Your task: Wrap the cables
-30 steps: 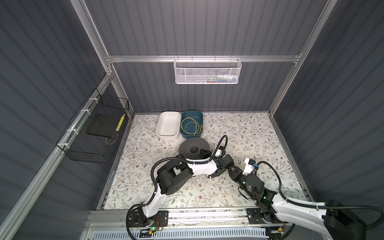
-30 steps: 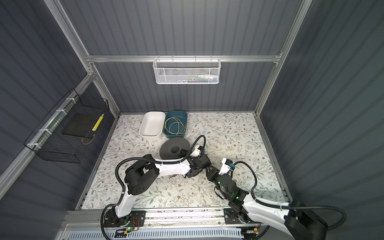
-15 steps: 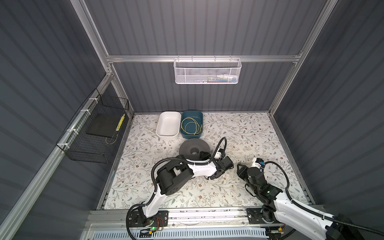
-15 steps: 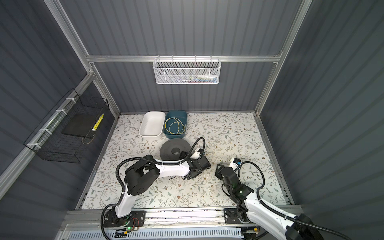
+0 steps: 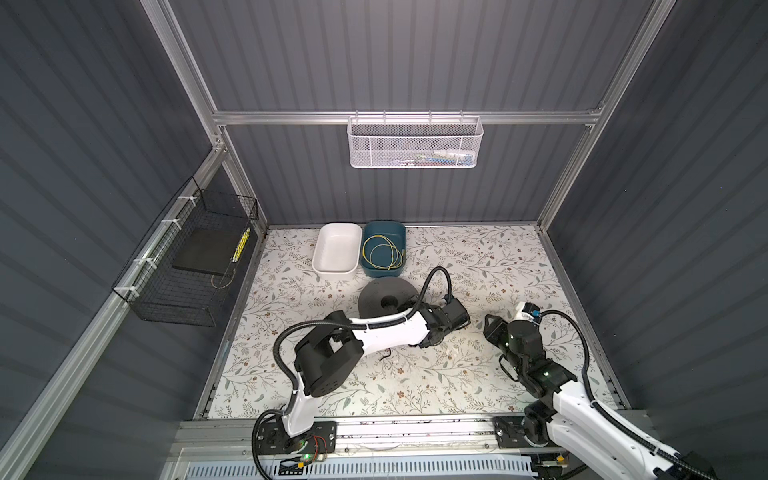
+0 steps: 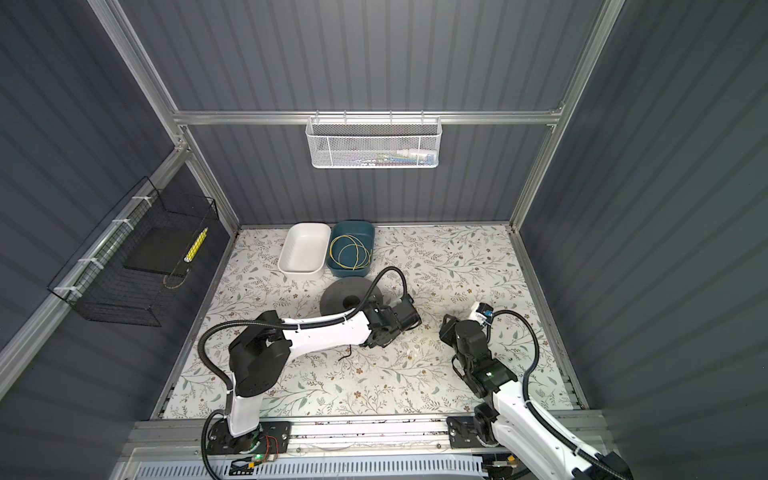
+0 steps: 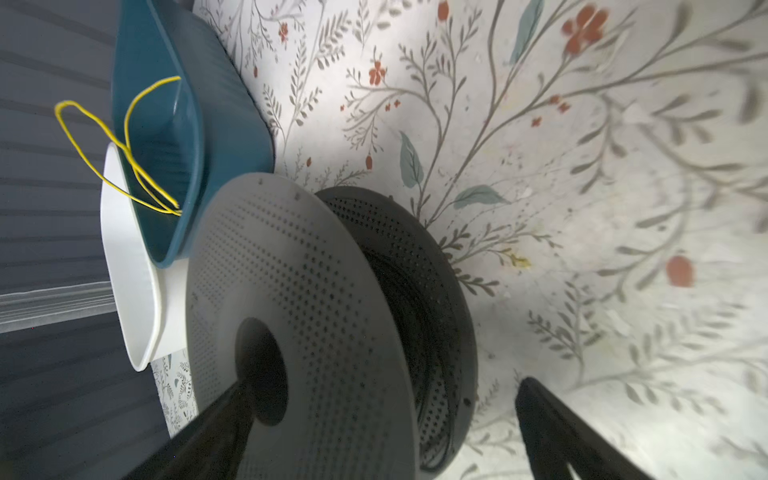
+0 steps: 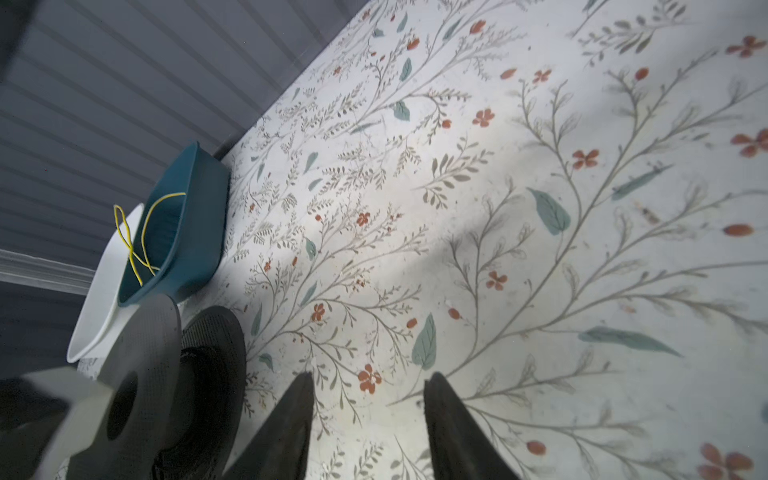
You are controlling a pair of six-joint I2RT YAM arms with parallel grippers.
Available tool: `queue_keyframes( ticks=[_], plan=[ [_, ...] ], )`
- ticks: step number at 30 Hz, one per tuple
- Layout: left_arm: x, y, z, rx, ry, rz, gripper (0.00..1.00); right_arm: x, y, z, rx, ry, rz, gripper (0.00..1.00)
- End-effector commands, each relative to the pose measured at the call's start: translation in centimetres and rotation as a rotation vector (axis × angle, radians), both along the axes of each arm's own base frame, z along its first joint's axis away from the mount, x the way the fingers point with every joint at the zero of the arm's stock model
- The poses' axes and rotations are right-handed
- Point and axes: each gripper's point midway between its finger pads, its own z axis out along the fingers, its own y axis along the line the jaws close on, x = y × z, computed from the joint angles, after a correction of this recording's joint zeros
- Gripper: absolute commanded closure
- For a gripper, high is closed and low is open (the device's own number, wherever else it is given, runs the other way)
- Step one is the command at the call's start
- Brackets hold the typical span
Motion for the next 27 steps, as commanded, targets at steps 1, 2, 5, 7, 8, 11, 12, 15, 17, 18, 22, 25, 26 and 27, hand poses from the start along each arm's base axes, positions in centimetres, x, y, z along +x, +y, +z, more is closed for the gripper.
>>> queue_keyframes(
  ticks=[1, 2, 5, 7, 8, 11, 12, 15, 17, 18, 22, 25, 26, 27],
  plan=[
    [-1.2, 0.3, 3.7, -0.051, 0.026, -0.022, 0.01, 0.4, 0.1, 0.8, -0.039, 0.015, 0.045, 0.5],
    [-1.2, 0.7, 3.9, -0.034, 0.024, -0.018, 0.01, 0.6, 0.2, 1.0, -0.035, 0.014, 0.051, 0.48],
    [-1.5, 1.7, 4.5, -0.013, 0.021, 0.002, 0.01, 1.0, 0.7, 1.3, -0.034, 0.015, 0.077, 0.45],
    [-1.6, 2.2, 6.5, -0.062, 0.001, 0.013, 0.0, 1.4, 1.3, 2.4, -0.058, 0.003, 0.121, 0.42],
    [-1.7, 2.5, 8.2, -0.101, -0.024, 0.015, 0.01, 1.7, 1.5, 3.3, -0.079, -0.013, 0.141, 0.4],
    [-1.9, 3.7, 13.5, -0.25, -0.133, 0.001, 0.0, 2.5, 2.3, 7.6, -0.146, -0.116, 0.214, 0.15],
    [-1.8, 4.0, 15.5, -0.315, -0.186, 0.0, 0.01, 2.7, 2.7, 9.2, -0.16, -0.158, 0.236, 0.01],
    [-1.4, 7.6, 19.1, -0.426, -0.404, 0.077, 0.01, 3.3, 3.4, 13.2, -0.19, -0.219, 0.28, 0.01],
    [-1.7, 9.4, 19.6, -0.475, -0.473, 0.091, 0.0, 4.2, 2.7, 13.4, -0.204, -0.185, 0.222, 0.01],
    [-1.6, 10.1, 19.5, -0.467, -0.522, 0.083, 0.01, 4.5, 2.5, 12.8, -0.263, -0.163, 0.228, 0.01],
    [-0.6, 13.1, 15.1, -0.354, -0.604, 0.026, 0.0, 5.9, 1.4, 11.1, -0.585, -0.142, 0.288, 0.01],
    [3.2, 19.7, 10.9, -0.521, -0.526, 0.241, 0.01, 7.1, 0.9, 9.3, -0.709, -0.204, 0.331, 0.01],
    [4.2, 21.8, 9.6, -0.557, -0.521, 0.293, 0.01, 7.7, 0.2, 8.9, -0.712, -0.213, 0.317, 0.01],
    [4.9, 23.6, 8.7, -0.57, -0.536, 0.329, 0.01, 8.0, -0.3, 8.4, -0.72, -0.211, 0.316, 0.01]
  ],
)
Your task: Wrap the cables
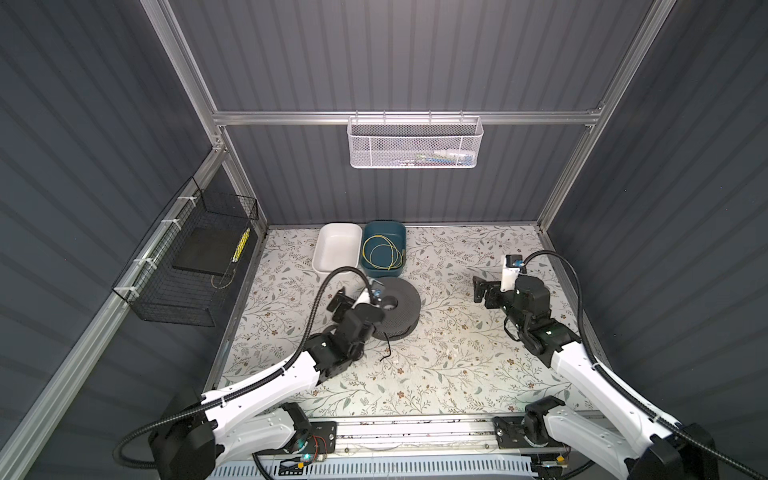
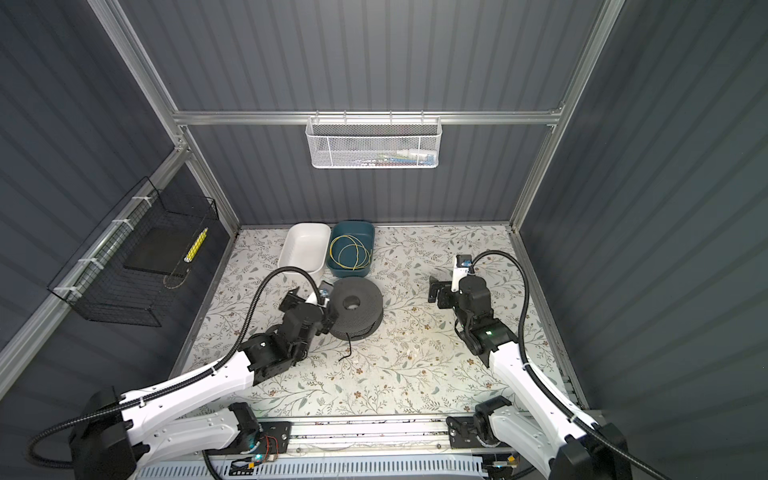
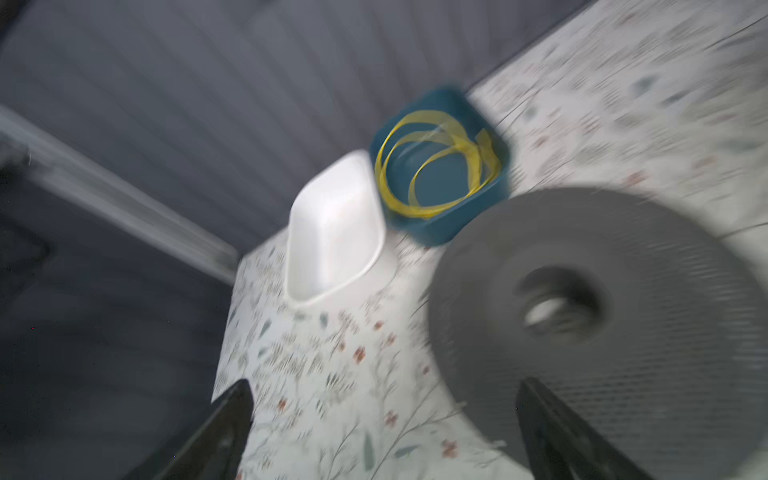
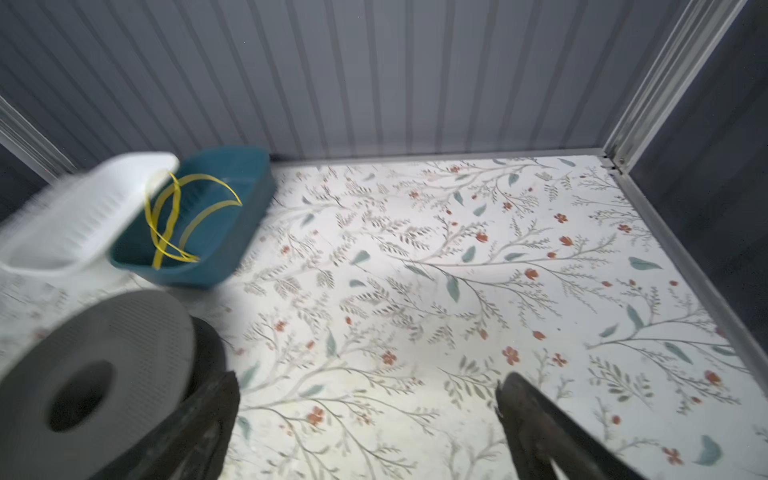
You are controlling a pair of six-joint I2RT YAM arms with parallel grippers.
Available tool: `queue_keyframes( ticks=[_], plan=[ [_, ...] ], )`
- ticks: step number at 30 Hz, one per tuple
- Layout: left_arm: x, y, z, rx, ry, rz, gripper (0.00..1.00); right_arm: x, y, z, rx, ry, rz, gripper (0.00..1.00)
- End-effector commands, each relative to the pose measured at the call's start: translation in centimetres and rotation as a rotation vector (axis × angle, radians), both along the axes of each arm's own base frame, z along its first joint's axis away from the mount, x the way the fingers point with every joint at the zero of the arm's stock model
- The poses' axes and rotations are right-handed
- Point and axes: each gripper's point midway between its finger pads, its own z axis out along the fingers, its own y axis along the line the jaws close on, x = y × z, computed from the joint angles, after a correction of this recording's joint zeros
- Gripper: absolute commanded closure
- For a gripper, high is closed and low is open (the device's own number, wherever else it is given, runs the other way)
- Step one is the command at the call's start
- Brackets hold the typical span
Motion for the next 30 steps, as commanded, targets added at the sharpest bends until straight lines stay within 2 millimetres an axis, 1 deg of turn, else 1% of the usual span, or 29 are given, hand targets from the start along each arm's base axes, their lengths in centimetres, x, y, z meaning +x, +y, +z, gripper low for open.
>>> queue_keyframes(
  ticks=[1, 2, 3, 4, 5, 6, 8, 9, 10, 11, 12, 14, 15, 16, 17, 18, 19, 20, 22, 23, 24, 26, 28, 30],
  plan=[
    [2.9, 3.8, 0.6, -0.226, -0.134, 0.074, 0.0, 1.7, -2.3, -0.3, -0.151, -0.092, 0.003, 0.01],
    [3.4, 5.5, -0.4, -0.232, -0.154, 0.123, 0.0, 2.1, -3.1, -0.9, -0.155, -0.099, -0.018, 0.01],
    [3.8, 6.7, -1.4, -0.24, -0.155, 0.162, 0.01, 2.3, -3.4, -1.3, -0.159, -0.107, -0.005, 0.01],
    [4.3, 7.8, -2.8, -0.257, -0.14, 0.189, 0.01, 2.5, -4.0, -1.7, -0.167, -0.119, -0.005, 0.01],
    [4.6, 8.4, -4.1, -0.271, -0.114, 0.201, 0.0, 2.8, -4.5, -2.9, -0.17, -0.105, -0.019, 0.01],
    [5.0, 8.7, -5.1, -0.272, -0.1, 0.203, 0.01, 2.9, -5.0, -3.5, -0.172, -0.097, -0.026, 0.01],
    [5.7, 9.4, -6.4, -0.306, -0.139, 0.219, 0.01, 3.0, -5.9, -4.7, -0.152, -0.113, -0.051, 0.01],
    [6.2, 9.8, -6.6, -0.317, -0.162, 0.225, 0.01, 3.0, -6.4, -5.2, -0.133, -0.134, -0.069, 0.01],
    [6.7, 9.7, -6.5, -0.304, -0.181, 0.208, 0.0, 2.9, -6.6, -5.1, -0.12, -0.185, -0.07, 0.01],
    [7.1, 9.5, -6.7, -0.296, -0.181, 0.193, 0.01, 2.7, -7.3, -5.4, -0.106, -0.181, -0.111, 0.01],
    [7.5, 9.6, -7.1, -0.293, -0.174, 0.189, 0.0, 2.7, -7.5, -5.2, -0.079, -0.186, -0.112, 0.01],
    [8.4, 10.1, -8.4, -0.32, -0.163, 0.183, 0.01, 2.7, -8.6, -5.7, -0.031, -0.223, -0.149, 0.01],
    [8.5, 10.6, -9.3, -0.337, -0.152, 0.193, 0.01, 2.6, -8.8, -6.3, -0.017, -0.237, -0.149, 0.01],
    [8.7, 11.0, -9.5, -0.362, -0.175, 0.197, 0.01, 2.5, -9.0, -6.4, 0.0, -0.278, -0.149, 0.01],
    [8.7, 11.1, -9.5, -0.37, -0.18, 0.192, 0.01, 2.3, -9.2, -6.3, 0.006, -0.31, -0.158, 0.01],
    [8.7, 11.3, -9.9, -0.37, -0.142, 0.206, 0.01, 2.1, -9.5, -6.6, 0.006, -0.281, -0.173, 0.01],
    [8.9, 11.4, -10.2, -0.378, -0.113, 0.21, 0.01, 2.3, -9.8, -7.2, 0.01, -0.226, -0.194, 0.01],
    [9.4, 11.7, -10.1, -0.39, -0.122, 0.214, 0.01, 2.9, -10.2, -7.3, 0.01, -0.199, -0.217, 0.01],
    [9.8, 12.5, -10.7, -0.406, -0.075, 0.253, 0.01, 4.1, -10.2, -7.4, 0.01, -0.184, -0.216, 0.01],
    [10.2, 12.7, -10.8, -0.408, -0.057, 0.269, 0.01, 4.4, -10.3, -8.0, 0.01, -0.122, -0.218, 0.01],
    [10.5, 12.8, -10.9, -0.405, -0.054, 0.275, 0.01, 4.4, -10.4, -7.8, 0.016, -0.118, -0.215, 0.01],
    [10.5, 12.9, -11.1, -0.404, -0.047, 0.279, 0.01, 4.4, -10.4, -7.6, 0.018, -0.16, -0.213, 0.01],
    [10.5, 12.9, -11.1, -0.405, -0.05, 0.279, 0.01, 4.4, -10.4, -7.8, 0.02, -0.129, -0.214, 0.01],
    [10.5, 12.9, -11.1, -0.405, -0.05, 0.279, 0.01, 4.4, -10.4, -7.6, 0.018, -0.158, -0.214, 0.01]
  ],
)
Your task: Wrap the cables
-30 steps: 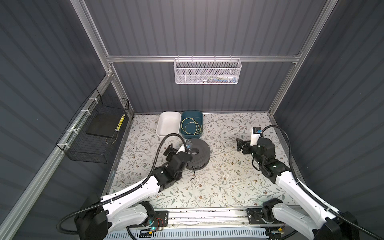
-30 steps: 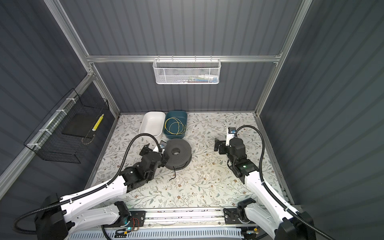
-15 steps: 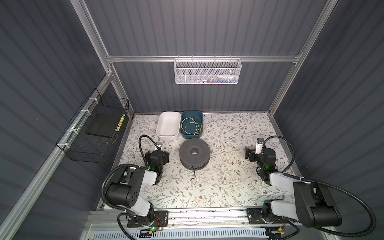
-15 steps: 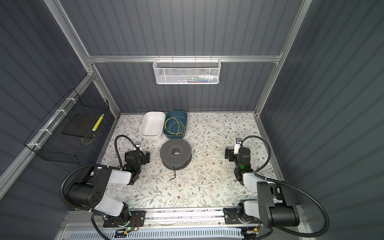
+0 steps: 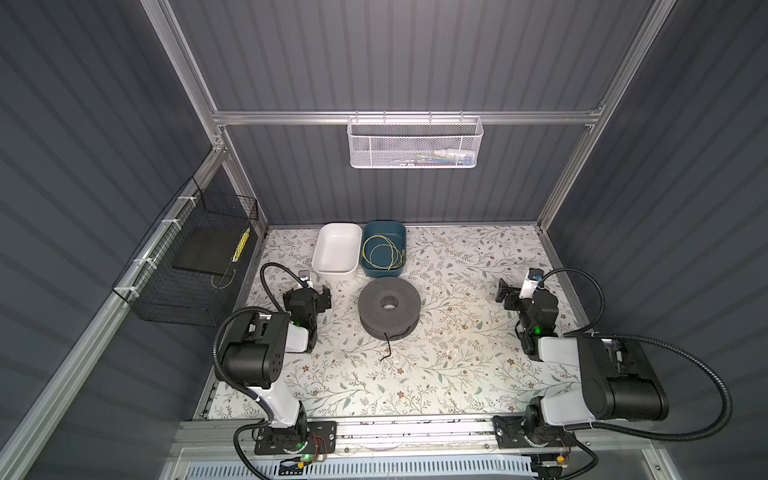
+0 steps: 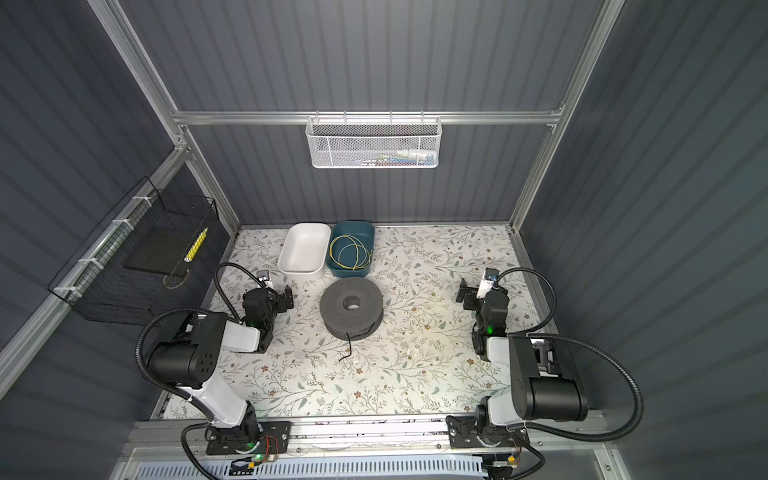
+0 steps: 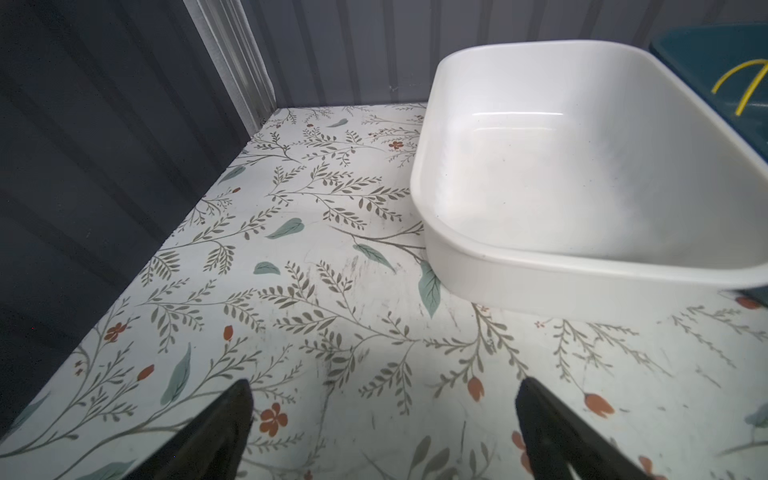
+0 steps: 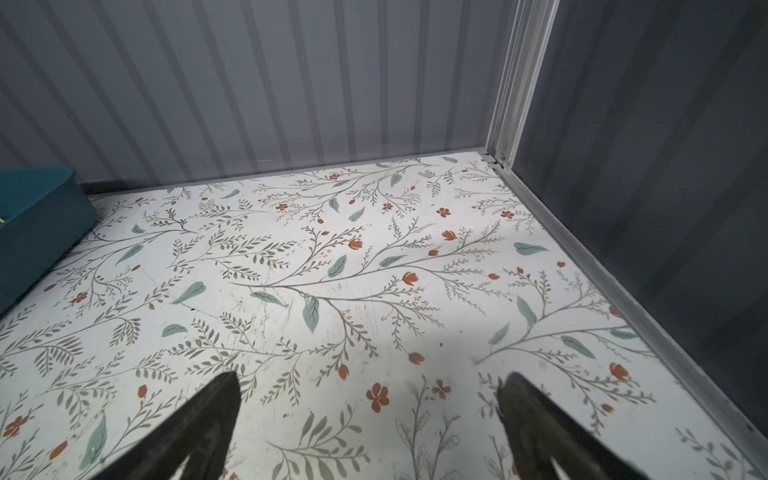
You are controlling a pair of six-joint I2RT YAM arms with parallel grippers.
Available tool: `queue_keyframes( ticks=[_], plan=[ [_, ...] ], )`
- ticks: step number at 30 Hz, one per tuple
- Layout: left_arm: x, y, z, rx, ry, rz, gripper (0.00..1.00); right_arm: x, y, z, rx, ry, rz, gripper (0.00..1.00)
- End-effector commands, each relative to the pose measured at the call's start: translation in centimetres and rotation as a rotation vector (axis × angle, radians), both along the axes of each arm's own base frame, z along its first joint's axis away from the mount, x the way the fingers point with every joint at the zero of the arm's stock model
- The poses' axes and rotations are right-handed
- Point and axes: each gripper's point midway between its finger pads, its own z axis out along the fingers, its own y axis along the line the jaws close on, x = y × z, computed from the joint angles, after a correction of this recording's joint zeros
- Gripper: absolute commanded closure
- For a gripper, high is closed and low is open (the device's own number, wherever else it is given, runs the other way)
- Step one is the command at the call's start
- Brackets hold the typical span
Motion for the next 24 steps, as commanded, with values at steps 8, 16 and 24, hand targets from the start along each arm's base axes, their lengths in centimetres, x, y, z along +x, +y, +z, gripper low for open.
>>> queue_keyframes(
  ticks=[8, 16, 24],
  plan=[
    [-0.06, -0.1, -0.58, -0.02, 0.022, -0.002, 0.0, -0.07, -0.09, -0.12, 0.01, 0.003, -0.004, 0.01],
    [-0.08, -0.09, -0.58, -0.02, 0.021, -0.001, 0.01, -0.12, 0.09, -0.16, 0.004, 0.004, 0.002, 0.01],
    [-0.05, -0.09, -0.54, -0.02, 0.02, -0.001, 0.01, -0.09, 0.13, -0.11, 0.002, 0.003, 0.003, 0.01]
  ],
)
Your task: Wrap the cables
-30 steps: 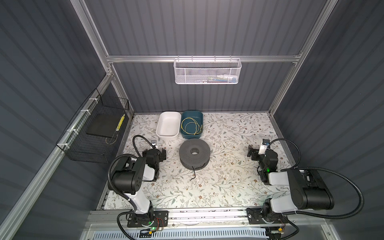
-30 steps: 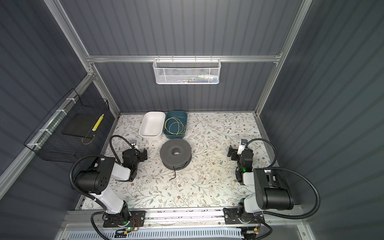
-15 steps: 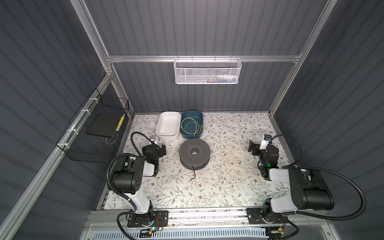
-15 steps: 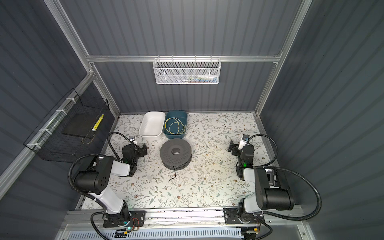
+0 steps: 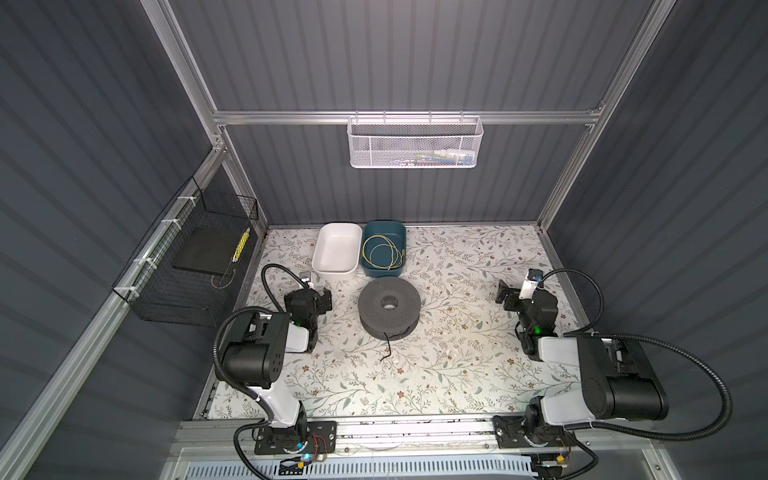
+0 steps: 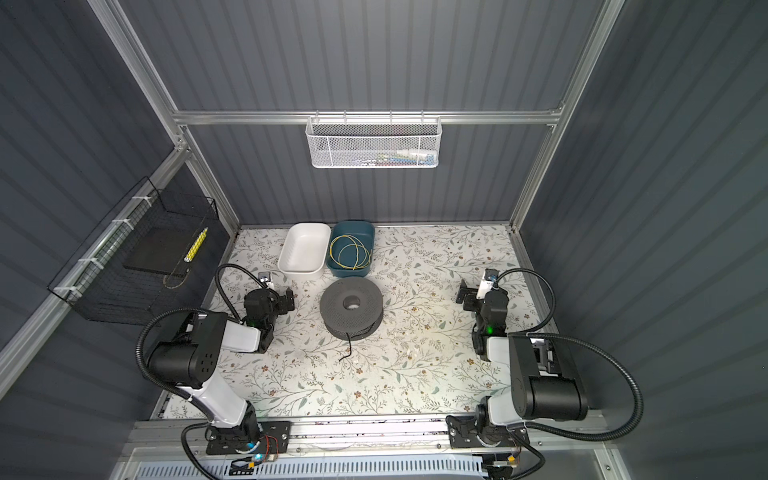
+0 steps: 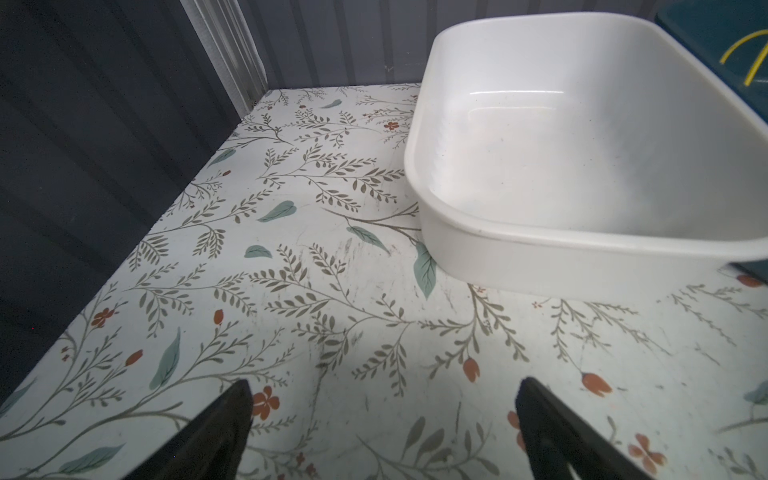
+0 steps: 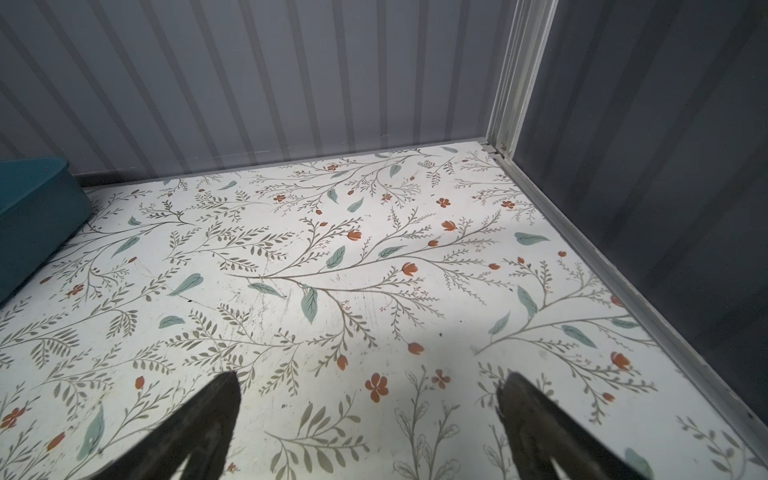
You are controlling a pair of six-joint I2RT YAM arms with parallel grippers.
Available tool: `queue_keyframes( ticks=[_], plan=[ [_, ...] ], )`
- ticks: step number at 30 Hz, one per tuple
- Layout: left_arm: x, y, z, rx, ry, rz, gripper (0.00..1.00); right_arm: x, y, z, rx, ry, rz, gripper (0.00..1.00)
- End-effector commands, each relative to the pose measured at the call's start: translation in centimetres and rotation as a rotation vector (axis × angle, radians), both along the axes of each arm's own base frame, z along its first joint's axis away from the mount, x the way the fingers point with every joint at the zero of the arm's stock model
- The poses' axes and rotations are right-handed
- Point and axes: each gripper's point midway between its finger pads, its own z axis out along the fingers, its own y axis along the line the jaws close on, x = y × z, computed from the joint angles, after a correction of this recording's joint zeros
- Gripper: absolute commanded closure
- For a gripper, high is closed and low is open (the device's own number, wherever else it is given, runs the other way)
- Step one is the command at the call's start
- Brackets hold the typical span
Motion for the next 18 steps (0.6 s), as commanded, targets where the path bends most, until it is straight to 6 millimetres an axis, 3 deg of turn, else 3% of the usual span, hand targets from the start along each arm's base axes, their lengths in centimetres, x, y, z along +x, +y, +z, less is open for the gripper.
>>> queue_keyframes(
  ticks=[1, 18],
  plan=[
    [0.22, -0.08, 0.1, -0.018, -0.008, -0.001, 0.01, -0.02, 0.16, 0.2, 0.0, -0.01, 0.005, 0.01],
    [0.18, -0.08, 0.07, -0.018, -0.007, 0.0, 0.01, 0.04, 0.17, 0.11, 0.0, -0.006, 0.005, 0.01]
  ],
)
